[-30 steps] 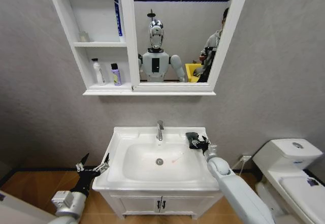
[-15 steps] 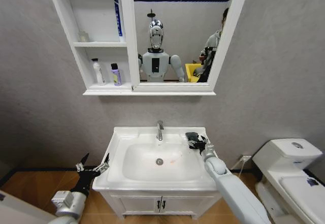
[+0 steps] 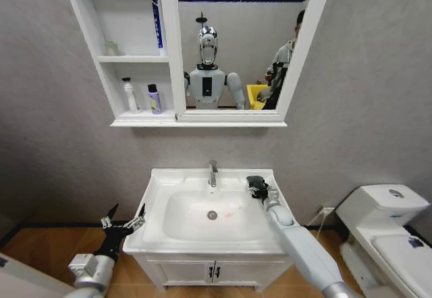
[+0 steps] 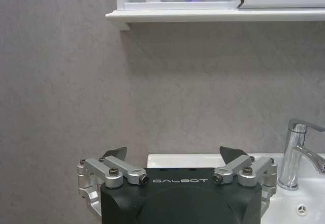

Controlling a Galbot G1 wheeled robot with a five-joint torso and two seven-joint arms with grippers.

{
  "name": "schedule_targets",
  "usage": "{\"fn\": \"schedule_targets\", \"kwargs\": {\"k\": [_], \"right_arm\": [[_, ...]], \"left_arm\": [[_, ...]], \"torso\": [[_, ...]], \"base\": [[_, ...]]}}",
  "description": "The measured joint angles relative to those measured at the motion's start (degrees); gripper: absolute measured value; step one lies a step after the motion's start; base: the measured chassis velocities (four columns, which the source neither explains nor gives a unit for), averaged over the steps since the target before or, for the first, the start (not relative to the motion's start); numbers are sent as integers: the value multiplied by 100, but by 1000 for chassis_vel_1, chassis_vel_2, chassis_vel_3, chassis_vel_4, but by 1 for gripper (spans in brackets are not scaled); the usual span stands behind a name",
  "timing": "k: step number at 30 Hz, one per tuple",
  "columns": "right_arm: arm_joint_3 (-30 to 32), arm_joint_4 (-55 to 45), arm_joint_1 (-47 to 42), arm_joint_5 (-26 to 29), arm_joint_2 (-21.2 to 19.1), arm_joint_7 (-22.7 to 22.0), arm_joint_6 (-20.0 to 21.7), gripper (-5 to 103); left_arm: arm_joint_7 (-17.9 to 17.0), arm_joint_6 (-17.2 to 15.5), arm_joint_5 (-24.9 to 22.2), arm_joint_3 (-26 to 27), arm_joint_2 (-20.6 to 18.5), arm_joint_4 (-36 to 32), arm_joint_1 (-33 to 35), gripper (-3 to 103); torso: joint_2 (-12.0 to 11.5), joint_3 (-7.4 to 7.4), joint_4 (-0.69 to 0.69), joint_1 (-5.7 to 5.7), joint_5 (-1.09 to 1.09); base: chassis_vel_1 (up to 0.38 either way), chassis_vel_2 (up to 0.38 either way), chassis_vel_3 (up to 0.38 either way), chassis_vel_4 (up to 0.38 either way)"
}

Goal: Move facial cleanser and shampoo from washbasin to cabinet, then wipe washbasin with towel.

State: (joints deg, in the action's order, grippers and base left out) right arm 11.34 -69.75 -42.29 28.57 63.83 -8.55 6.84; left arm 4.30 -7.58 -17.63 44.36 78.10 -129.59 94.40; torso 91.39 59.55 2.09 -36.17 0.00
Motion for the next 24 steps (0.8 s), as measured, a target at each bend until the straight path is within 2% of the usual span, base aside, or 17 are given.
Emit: {"fn": "schedule_targets", "kwargs": {"k": [2,3,4,7,8,9,10,11,14,16,17,19,24], "right_arm": [[4,-62,-17,48,-30,-23,61,66],[4,-62,-17,48,-30,-23,61,66],[7,-68,-17,52,-34,-26,76,61],[10,-67,-14,49,-34,-27,87,56],[11,-82,-14,67,-42,-28,122,44],[11,-104,-15,92,-55,-32,147,40],[11,-104,-15,92,-55,-32,147,40],[12,-112,-17,100,-61,-36,162,33],[12,-122,-27,110,-71,-39,174,28],[14,-199,-61,167,-77,-39,181,18],[14,-199,-61,167,-77,-39,181,18],[5,-564,-175,255,-131,-59,266,8],[-230,-1399,-329,569,-282,-400,588,5]], "left_arm": [[0,0,0,0,0,0,0,100],[0,0,0,0,0,0,0,100],[0,0,0,0,0,0,0,100],[0,0,0,0,0,0,0,100],[0,0,0,0,0,0,0,100],[0,0,0,0,0,0,0,100],[0,0,0,0,0,0,0,100],[0,0,0,0,0,0,0,100],[0,0,0,0,0,0,0,100],[0,0,0,0,0,0,0,100],[0,0,0,0,0,0,0,100],[0,0,0,0,0,0,0,100],[0,0,0,0,0,0,0,100]], "torso": [[0,0,0,0,0],[0,0,0,0,0],[0,0,0,0,-1],[0,0,0,0,0],[0,0,0,0,0],[0,0,0,0,0],[0,0,0,0,0],[0,0,0,0,-1],[0,0,0,0,0],[1,0,1,0,0],[1,0,1,0,0],[1,0,1,-1,1],[1,0,0,0,-1]], "base": [[0,0,0,0],[0,0,0,0],[0,0,0,0],[0,0,0,0],[0,0,0,0],[0,0,0,0],[0,0,0,0],[0,0,0,0],[0,0,0,0],[0,0,0,0],[0,0,0,0],[0,0,0,0],[0,0,0,0]]}}
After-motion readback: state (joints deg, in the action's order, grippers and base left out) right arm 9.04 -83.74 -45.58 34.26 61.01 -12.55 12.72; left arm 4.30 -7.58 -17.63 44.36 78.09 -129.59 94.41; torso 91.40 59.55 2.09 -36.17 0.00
